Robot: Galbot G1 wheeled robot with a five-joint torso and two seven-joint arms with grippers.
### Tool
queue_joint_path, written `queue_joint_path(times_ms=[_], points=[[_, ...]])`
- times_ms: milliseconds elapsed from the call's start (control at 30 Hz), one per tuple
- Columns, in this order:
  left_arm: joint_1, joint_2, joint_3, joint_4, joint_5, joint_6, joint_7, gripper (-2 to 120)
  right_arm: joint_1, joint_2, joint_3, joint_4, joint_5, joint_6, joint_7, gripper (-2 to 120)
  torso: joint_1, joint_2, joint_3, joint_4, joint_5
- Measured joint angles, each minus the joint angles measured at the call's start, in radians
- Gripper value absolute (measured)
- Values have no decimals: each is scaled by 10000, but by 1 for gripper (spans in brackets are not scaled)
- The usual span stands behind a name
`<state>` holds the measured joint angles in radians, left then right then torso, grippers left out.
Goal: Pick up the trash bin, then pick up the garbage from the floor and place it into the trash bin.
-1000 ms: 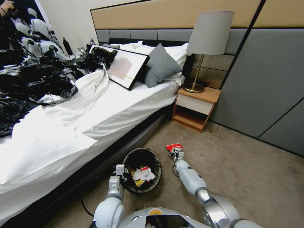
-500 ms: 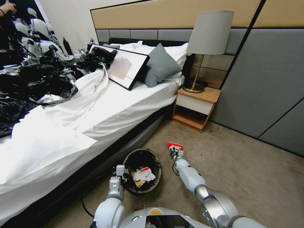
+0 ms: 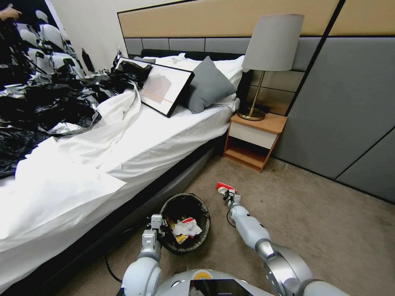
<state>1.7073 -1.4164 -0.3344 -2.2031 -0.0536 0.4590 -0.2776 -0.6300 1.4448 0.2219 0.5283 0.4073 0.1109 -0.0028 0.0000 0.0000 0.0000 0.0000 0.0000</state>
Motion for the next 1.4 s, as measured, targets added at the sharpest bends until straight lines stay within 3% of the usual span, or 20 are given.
queue_joint_path(times_ms=[433, 667, 1033, 1167, 1400], points=[[2, -18, 9, 1, -1, -5, 1, 0, -444, 37, -52, 783, -685, 99, 386, 0, 0, 0, 0, 1, 1], [-27, -12, 5, 1, -9, -6, -1, 0, -1428, -80, -210, 2203, -2166, 216, 672, 22, -1, 0, -1, -3, 0], [-27, -7, -33, -17, -18, -12, -7, 0, -1175, -186, -244, 1964, -2809, 353, 776, 64, 0, 0, -1, 0, -1], [-42, -32, -8, -6, -22, -12, -7, 0, -1122, -185, -241, 1824, -2806, 377, 772, 72, 0, 0, -1, 0, 1], [-34, -28, 0, 3, -20, -13, -8, 0, -870, -253, -224, 1359, -2802, 473, 701, 71, 0, 0, 0, 1, 0]])
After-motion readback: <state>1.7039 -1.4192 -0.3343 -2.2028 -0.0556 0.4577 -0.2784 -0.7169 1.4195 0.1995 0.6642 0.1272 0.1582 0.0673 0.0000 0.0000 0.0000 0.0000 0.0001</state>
